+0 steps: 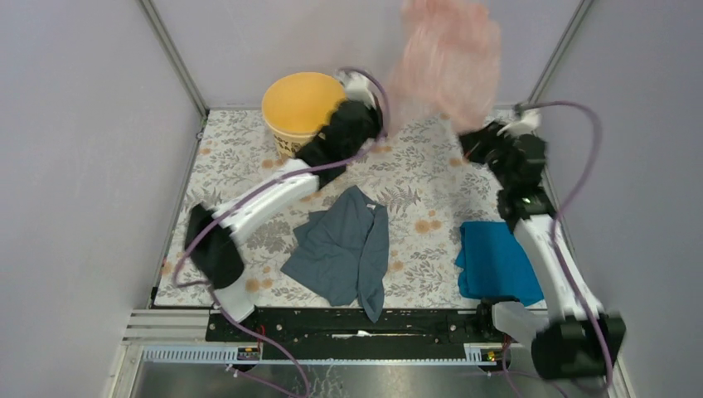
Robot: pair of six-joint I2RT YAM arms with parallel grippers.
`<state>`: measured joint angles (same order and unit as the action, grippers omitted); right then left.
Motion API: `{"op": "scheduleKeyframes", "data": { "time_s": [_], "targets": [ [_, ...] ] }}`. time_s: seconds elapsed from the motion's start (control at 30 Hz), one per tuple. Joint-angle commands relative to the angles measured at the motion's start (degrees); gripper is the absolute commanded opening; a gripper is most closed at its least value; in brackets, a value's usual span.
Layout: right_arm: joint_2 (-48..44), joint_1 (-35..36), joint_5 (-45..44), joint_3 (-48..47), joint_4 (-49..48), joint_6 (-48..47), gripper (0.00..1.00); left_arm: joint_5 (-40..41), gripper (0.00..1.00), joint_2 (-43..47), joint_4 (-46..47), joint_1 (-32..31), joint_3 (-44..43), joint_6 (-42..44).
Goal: Put the trash bags into the trash bin
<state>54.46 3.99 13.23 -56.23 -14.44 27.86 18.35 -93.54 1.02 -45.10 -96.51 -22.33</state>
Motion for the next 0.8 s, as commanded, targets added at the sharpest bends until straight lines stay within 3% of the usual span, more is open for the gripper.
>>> {"op": "scheduleKeyframes", "data": {
  "time_s": [0.0, 0.17, 0.27, 0.3, 0.37, 0.47, 0.57, 0.67, 0.77],
  "targets": [
    [6.56, 0.12, -0.43, 1.61, 16.94, 2.05, 0.00, -2.72, 0.00, -6.46, -10.68, -1.08, 7.36, -2.37],
    [15.23, 0.12, 0.09, -30.38, 30.61, -4.72, 0.00, -9.49, 0.00, -8.67, -17.92, -2.23, -21.78, 3.61],
    [12.29, 0.18, 3.07, -36.41, 26.43, -6.61, 0.00, -9.03, 0.00, -5.94, -13.78, -7.95, -28.77, 10.98],
    [10.13, 0.22, 4.62, -35.54, 23.32, -7.13, 0.00, -8.30, 0.00, -4.06, -11.31, -10.22, -27.19, 13.28],
    [4.26, 0.23, 6.69, -28.40, 13.00, -7.06, 0.00, -7.11, 0.00, 1.01, -3.60, -14.29, -15.84, 16.69],
    [-3.69, 0.20, 2.49, -9.64, 3.49, -3.29, 0.00, -1.21, 0.00, 5.04, 4.03, -15.02, -0.11, 15.66],
    [-4.88, 0.23, -1.21, 3.72, 9.44, 2.59, 0.00, 12.51, 0.00, 1.97, -1.60, -13.65, 11.20, 7.12],
    [-2.06, 0.23, 3.62, 14.37, 14.94, 7.14, 0.00, 7.98, 0.00, -2.08, -7.00, -10.67, 21.17, -2.93],
    [-0.76, 0.20, 3.83, 14.08, 19.49, 5.98, 0.00, 6.06, 0.00, -2.35, -8.37, -8.29, 23.75, -6.11]
  ]
}}
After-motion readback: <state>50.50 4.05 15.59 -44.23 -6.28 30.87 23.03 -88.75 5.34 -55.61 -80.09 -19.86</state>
